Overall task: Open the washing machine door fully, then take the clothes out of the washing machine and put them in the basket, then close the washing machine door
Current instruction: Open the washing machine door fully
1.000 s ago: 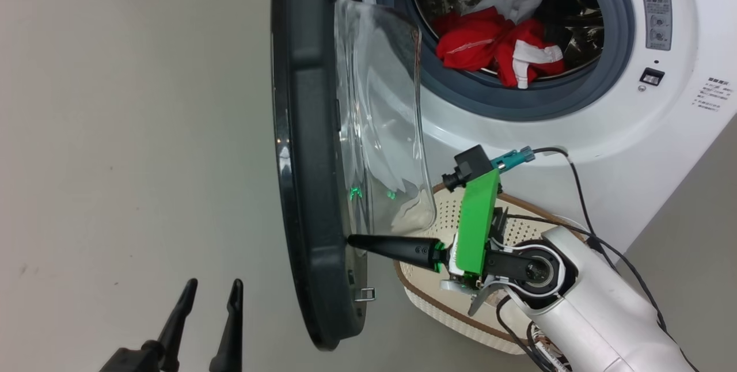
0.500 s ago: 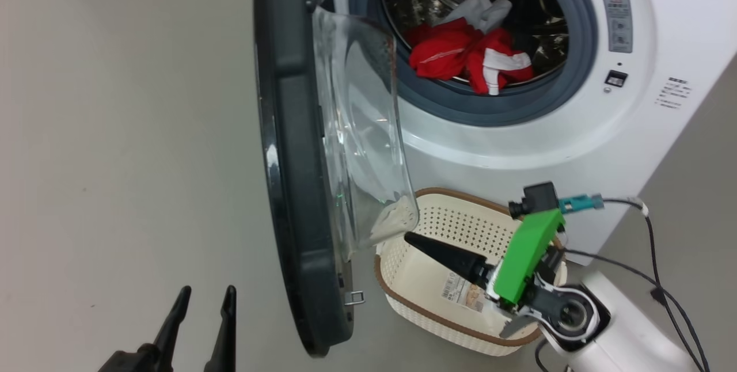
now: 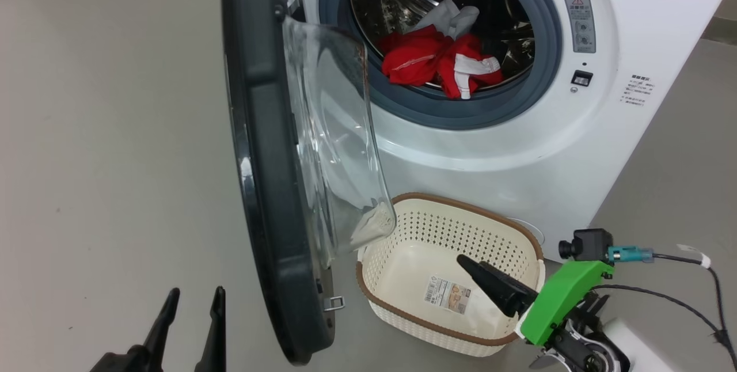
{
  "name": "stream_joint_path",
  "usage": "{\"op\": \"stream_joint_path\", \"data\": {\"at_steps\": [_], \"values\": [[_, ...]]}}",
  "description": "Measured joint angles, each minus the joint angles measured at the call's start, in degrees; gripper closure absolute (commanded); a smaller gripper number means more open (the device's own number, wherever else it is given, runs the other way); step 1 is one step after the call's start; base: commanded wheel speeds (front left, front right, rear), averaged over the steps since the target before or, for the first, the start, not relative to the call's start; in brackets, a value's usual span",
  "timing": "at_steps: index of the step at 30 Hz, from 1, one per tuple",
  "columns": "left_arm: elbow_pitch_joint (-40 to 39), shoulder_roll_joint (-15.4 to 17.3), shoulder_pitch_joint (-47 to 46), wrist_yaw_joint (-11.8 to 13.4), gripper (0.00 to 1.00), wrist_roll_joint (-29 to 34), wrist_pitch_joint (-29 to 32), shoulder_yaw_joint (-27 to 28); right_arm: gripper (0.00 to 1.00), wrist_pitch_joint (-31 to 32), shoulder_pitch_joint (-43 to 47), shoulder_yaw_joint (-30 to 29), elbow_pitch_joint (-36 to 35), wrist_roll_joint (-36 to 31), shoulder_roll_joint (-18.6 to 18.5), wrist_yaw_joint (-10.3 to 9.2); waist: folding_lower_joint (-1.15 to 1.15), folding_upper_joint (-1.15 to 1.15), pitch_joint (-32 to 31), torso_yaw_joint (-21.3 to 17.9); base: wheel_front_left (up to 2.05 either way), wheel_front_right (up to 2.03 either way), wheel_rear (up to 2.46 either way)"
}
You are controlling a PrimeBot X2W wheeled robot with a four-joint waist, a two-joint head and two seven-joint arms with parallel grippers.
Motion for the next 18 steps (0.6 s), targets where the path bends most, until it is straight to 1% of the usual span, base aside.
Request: {"op": "stream_joint_path", "data": {"at_steps": [4,10,11,15,18], "values": [[0.2,0.0,0.0,0.0,0.0,0.0,0.0,0.4,0.0,-6.6,0.0,2.9,1.0,-4.6,-1.5,0.0,0.0,0.0,0.1,-0.5,0.0,0.0,0.0],[0.5,0.0,0.0,0.0,0.0,0.0,0.0,0.6,0.0,-16.4,0.0,7.4,2.1,-9.1,-3.2,0.01,0.0,0.0,0.1,-0.8,0.0,0.0,0.0],[0.5,0.0,0.0,0.0,0.0,0.0,0.0,0.6,0.0,-16.4,0.0,7.4,2.1,-9.1,-3.2,0.01,0.0,0.0,0.1,-0.8,0.0,0.0,0.0],[0.6,0.0,0.0,0.0,0.0,0.0,0.0,0.8,0.0,-22.0,0.0,10.8,3.6,-12.5,-4.4,0.02,0.0,0.0,0.1,-1.1,0.0,0.0,0.0],[0.6,0.0,0.1,0.0,0.0,0.0,0.0,0.9,0.0,-24.0,0.0,11.5,4.4,-13.5,-4.5,0.02,0.0,0.0,0.2,-1.2,0.0,0.0,0.0]]}}
